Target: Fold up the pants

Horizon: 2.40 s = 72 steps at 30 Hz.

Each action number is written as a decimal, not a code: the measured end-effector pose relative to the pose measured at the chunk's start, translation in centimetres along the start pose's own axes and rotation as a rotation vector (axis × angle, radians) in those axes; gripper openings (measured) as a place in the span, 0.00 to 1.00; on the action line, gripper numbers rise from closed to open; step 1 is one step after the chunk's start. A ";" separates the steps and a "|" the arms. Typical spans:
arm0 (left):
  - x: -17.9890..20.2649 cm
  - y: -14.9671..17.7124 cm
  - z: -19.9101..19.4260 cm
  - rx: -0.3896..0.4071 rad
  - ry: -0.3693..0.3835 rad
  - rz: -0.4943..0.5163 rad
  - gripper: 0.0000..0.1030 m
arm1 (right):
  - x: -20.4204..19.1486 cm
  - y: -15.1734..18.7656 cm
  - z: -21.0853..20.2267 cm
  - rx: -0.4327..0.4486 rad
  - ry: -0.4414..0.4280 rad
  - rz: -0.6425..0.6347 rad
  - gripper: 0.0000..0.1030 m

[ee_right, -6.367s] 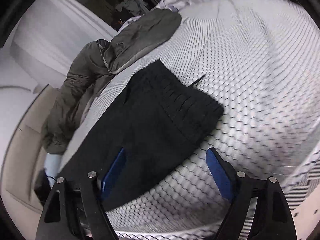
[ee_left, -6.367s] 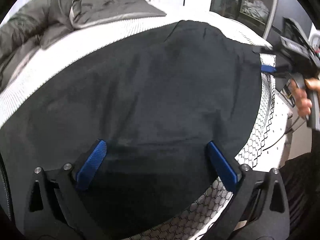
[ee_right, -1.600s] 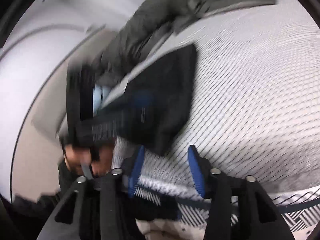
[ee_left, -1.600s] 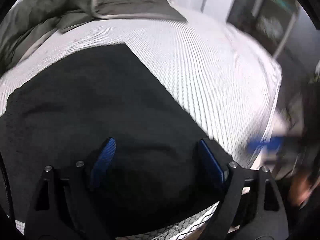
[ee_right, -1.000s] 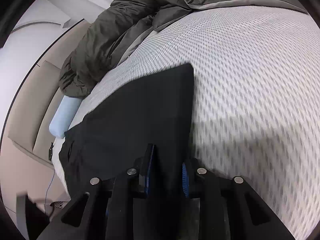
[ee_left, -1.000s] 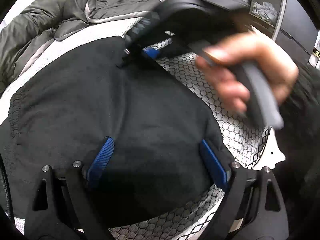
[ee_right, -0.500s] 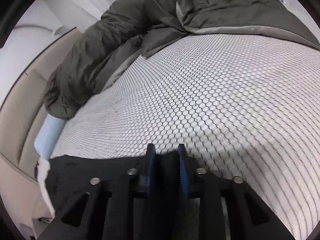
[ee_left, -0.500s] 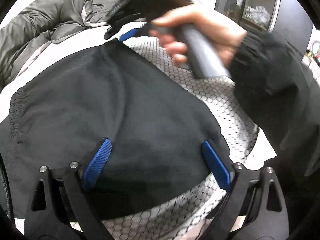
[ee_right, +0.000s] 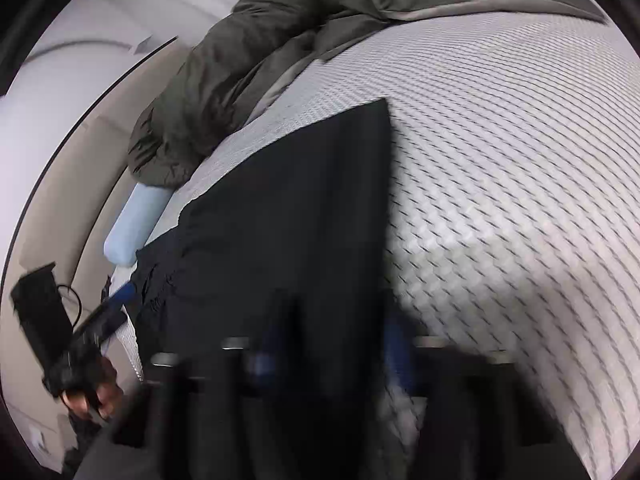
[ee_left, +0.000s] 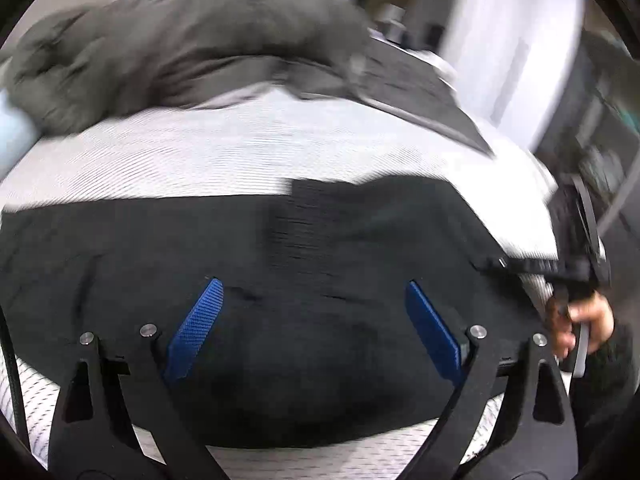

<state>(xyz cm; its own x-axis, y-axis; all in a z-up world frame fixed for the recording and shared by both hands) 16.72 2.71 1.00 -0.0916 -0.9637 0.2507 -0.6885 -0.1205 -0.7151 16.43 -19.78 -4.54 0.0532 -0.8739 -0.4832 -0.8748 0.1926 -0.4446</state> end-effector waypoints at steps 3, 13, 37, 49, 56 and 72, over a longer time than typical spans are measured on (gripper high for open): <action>-4.6 -1.0 0.1 0.016 -0.025 -0.104 0.88 | -1.3 -1.8 0.2 0.015 0.032 -0.082 0.12; -3.9 1.9 3.1 -0.188 0.123 -0.039 0.71 | -0.3 -3.0 -2.9 0.090 0.220 -0.103 0.31; 0.1 2.5 -1.0 -0.084 0.097 0.089 0.69 | -6.9 4.0 -4.3 0.101 0.202 -0.365 0.47; 7.5 5.6 4.3 -0.188 0.099 0.425 0.73 | -9.1 7.1 1.3 0.029 0.429 -0.595 0.50; 6.7 3.4 0.4 -0.091 0.150 0.397 0.75 | -6.7 5.3 -2.5 0.072 0.361 -0.517 0.60; 4.5 -0.5 5.9 -0.241 0.188 0.359 0.75 | -5.0 0.0 1.6 -0.074 0.429 -0.475 0.59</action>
<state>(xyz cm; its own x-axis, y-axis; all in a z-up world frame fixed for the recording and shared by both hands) 20.86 -3.00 -1.38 -0.4681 -0.8718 0.1445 -0.7345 0.2929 -0.6121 16.90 -14.70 -3.32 0.2595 -0.9600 0.1052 -0.8350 -0.2777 -0.4749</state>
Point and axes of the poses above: each gripper's, at about its wrist camera, not at the fingertips, and z roughly the way its jaws point, x to its right, y to its underside, the point moved 2 cm from there along z, roughly the way its jaws point
